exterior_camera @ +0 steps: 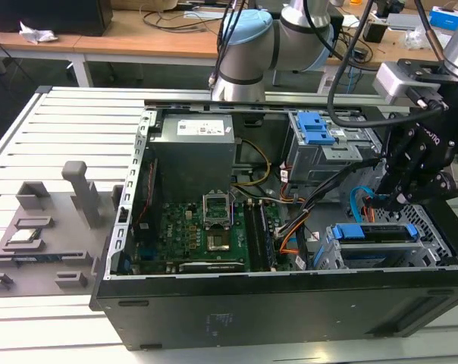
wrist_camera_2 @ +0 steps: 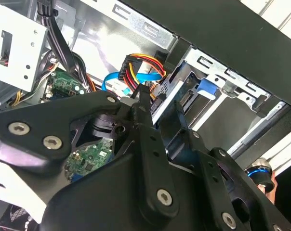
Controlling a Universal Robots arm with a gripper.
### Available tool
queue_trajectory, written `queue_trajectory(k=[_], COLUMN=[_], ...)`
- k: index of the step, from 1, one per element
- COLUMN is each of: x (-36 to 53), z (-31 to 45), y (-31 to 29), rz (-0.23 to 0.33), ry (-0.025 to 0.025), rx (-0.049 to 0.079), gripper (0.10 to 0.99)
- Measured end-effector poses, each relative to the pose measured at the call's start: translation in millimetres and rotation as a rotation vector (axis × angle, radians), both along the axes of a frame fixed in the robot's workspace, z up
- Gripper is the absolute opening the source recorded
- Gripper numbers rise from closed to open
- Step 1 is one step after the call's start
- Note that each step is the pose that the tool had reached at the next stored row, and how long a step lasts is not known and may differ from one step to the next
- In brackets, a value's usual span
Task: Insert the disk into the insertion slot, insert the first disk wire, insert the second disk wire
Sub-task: 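Insert the first disk wire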
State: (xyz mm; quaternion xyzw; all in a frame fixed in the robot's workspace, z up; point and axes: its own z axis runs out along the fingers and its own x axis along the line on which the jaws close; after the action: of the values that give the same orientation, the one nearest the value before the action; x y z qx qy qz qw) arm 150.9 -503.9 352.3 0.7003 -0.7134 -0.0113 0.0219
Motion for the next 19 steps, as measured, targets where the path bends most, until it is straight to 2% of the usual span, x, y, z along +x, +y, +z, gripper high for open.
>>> queue_trajectory(k=[1, 2, 7, 8, 9, 13, 19], x=[0.0, 0.0, 0.0, 0.1, 0.4, 6.1, 6.3], z=[0.0, 0.0, -0.2, -1.2, -2.2, -7.1, -11.2], y=[0.0, -0.1, -16.6, -24.2, -26.5, -27.0, -26.9], rz=[0.000, 0.000, 0.000, 0.000, 0.000, 0.000, 0.000], ry=[0.0000, 0.0000, 0.0000, 0.0000, 0.0000, 0.0005, 0.0004], rx=[0.000, 0.000, -0.001, 0.000, 0.000, 0.000, 0.000], gripper=[0.349, 0.169, 0.169, 0.169, 0.169, 0.169, 0.169])
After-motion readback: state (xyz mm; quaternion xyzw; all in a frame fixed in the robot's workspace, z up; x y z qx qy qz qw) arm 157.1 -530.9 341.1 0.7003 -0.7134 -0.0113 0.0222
